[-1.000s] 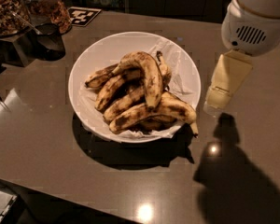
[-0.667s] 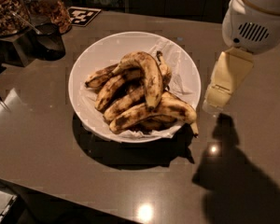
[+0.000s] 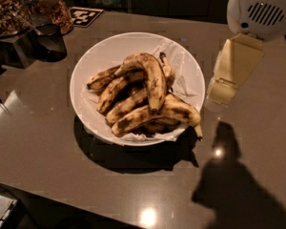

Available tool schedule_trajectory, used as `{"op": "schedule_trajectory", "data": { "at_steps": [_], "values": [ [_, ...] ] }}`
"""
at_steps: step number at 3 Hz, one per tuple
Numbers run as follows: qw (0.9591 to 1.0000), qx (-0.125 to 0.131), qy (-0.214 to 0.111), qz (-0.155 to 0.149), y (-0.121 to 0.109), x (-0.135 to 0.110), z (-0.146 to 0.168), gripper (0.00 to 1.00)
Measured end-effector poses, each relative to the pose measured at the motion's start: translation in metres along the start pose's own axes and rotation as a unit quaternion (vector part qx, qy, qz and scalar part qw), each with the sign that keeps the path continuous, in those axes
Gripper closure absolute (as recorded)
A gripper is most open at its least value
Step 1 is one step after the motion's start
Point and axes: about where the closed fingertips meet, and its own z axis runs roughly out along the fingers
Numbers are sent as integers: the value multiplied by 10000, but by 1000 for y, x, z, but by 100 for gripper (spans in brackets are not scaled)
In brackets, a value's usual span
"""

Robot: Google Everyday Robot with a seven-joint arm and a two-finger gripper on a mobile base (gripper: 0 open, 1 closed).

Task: Pick banana from white bowl

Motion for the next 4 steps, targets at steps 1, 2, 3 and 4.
{"op": "schedule_trajectory", "data": {
  "at_steps": [1, 2, 3, 4],
  "values": [
    [9994, -47, 84, -321, 1, -14, 7, 0],
    [9991, 263, 87, -323, -3, -24, 10, 0],
    [9974, 615, 255, -291, 0, -41, 13, 0],
    [9965, 791, 139, -243, -3, -46, 5, 0]
  ]
}}
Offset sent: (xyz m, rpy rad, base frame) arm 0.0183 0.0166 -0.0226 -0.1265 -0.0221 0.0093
